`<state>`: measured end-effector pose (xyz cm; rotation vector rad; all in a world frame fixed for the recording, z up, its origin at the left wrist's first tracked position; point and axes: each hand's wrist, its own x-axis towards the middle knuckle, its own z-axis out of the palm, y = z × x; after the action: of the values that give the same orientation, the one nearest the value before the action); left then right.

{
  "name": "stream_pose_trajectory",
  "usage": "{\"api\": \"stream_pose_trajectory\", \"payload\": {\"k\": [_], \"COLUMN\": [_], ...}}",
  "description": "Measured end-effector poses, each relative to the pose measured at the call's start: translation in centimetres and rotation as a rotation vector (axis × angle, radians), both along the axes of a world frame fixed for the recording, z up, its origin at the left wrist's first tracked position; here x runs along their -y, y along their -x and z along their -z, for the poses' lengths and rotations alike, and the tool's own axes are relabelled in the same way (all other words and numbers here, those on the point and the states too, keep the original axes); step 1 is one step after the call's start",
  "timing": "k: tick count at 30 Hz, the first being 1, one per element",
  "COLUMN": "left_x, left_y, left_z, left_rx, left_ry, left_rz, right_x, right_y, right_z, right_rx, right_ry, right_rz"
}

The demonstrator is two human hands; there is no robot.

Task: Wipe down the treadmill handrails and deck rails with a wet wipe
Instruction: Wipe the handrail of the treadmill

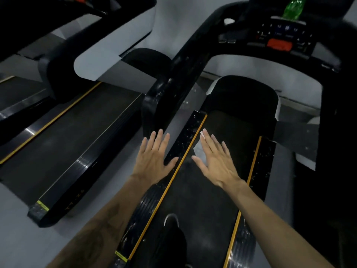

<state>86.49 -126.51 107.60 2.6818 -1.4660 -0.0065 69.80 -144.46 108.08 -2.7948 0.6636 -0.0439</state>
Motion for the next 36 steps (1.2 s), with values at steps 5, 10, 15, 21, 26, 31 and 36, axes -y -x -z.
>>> {"api": "stream_pose_trajectory", "payload": {"k": [5, 10, 15, 21, 26, 31, 36], "left_x": [6.5, 14.0, 21.0, 28.9, 36.5, 44.2, 49.8], "left_y": [-6.4, -12.9, -18.7, -23.5, -27.3, -30.2, -31.7], "left_z": [-3.4, -5.9, -7.0, -7.5, -7.3, -6.8, -6.6], "left_rx": [0.017, -0.011, 0.005, 0.000, 0.007, -0.025, -0.057], "left_ry": [0.010, 0.039, 0.044, 0.055, 0.025, 0.021, 0.031], "left_rz": [-0.031, -0.023, -0.052, -0.089, -0.167, -0.296, -0.424], "right_x": [5.9, 12.2, 18.9, 27.8, 36.7, 46.1, 54.1], "right_y": [-6.4, -13.5, -19.8, -25.7, -31.6, -37.7, -42.9], "right_z": [-3.1, -5.5, -7.0, -8.6, -8.5, -8.8, -10.2], "right_rx": [0.029, 0.037, 0.074, 0.144, 0.189, 0.235, 0.326], "right_ry": [-0.023, -0.055, -0.067, -0.068, -0.056, -0.056, -0.047], "right_rz": [-0.039, -0.024, -0.020, -0.049, -0.128, -0.277, -0.362]}}
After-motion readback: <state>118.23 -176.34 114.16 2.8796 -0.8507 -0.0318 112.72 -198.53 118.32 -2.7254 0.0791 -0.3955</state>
